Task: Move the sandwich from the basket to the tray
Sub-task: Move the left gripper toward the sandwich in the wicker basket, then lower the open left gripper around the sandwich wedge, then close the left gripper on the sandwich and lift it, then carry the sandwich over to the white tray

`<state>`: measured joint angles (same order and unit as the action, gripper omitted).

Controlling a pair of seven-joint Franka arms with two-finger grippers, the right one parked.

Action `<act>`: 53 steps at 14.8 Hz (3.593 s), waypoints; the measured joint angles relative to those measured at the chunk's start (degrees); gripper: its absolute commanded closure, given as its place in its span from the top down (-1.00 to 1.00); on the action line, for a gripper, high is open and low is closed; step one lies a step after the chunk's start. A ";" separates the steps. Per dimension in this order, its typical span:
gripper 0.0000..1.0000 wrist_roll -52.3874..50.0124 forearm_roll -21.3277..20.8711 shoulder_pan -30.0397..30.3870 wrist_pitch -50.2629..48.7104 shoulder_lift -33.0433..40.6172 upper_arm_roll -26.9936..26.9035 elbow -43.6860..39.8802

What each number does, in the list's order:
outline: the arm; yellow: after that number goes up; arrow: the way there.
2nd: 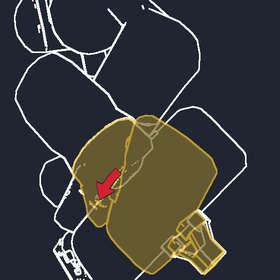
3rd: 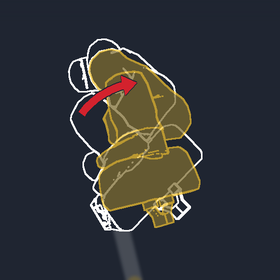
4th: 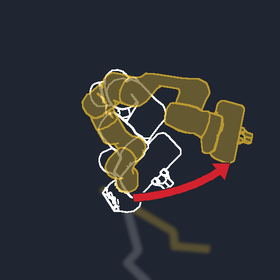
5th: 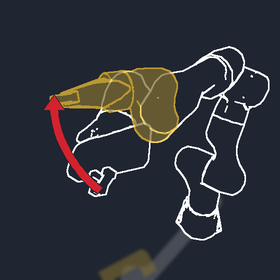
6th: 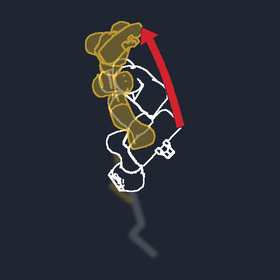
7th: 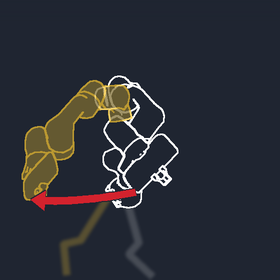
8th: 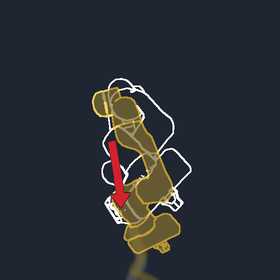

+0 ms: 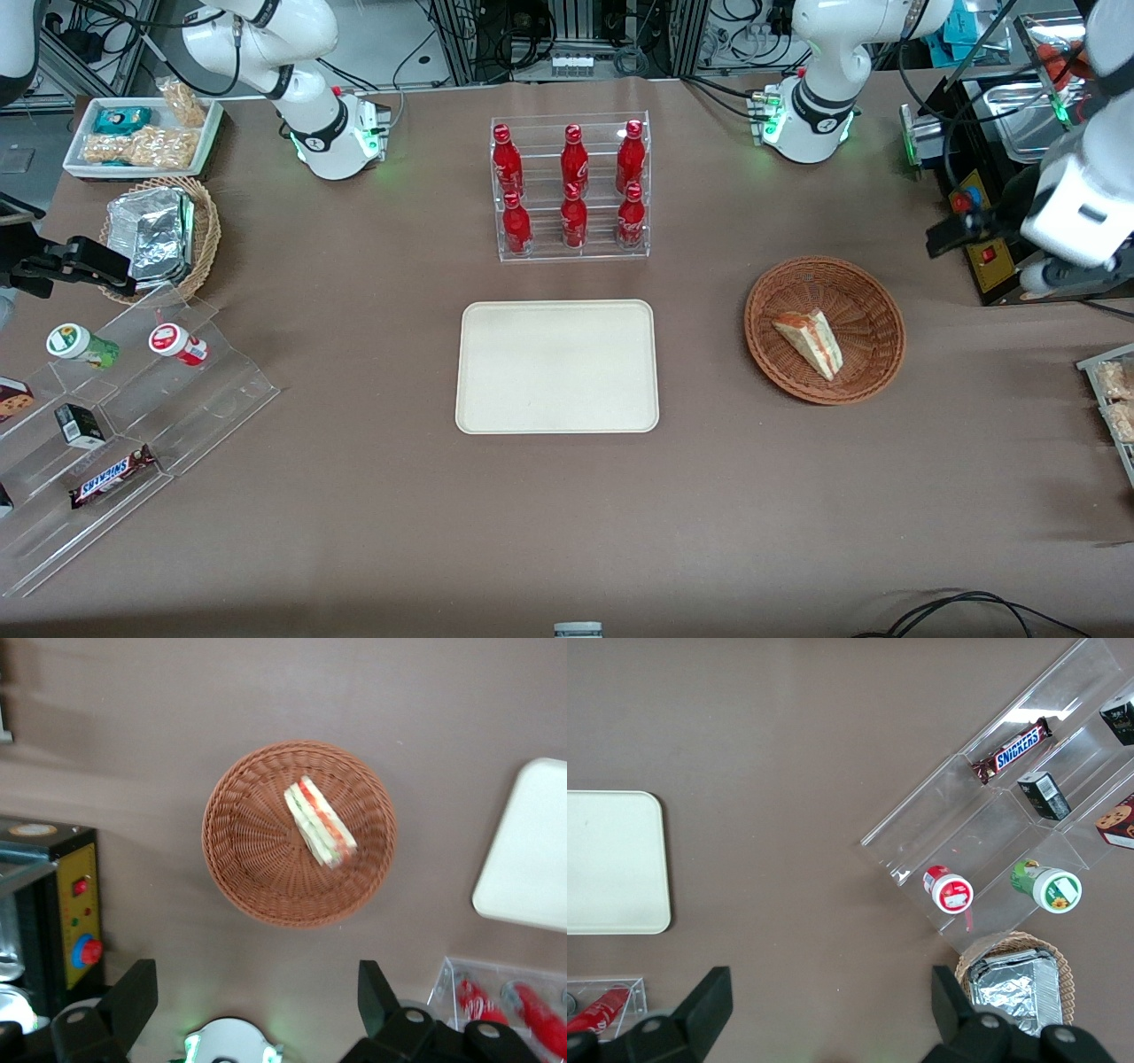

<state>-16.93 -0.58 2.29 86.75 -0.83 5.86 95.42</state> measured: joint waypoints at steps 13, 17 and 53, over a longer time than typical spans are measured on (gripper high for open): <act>1.00 -23.77 6.45 0.40 36.02 -4.86 0.02 29.13; 1.00 -30.01 6.75 0.05 39.07 -7.74 0.53 29.89; -0.74 -27.71 0.38 -35.99 32.35 -33.84 4.39 -6.55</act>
<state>-44.63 -0.20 -33.70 119.10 -34.68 10.25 88.88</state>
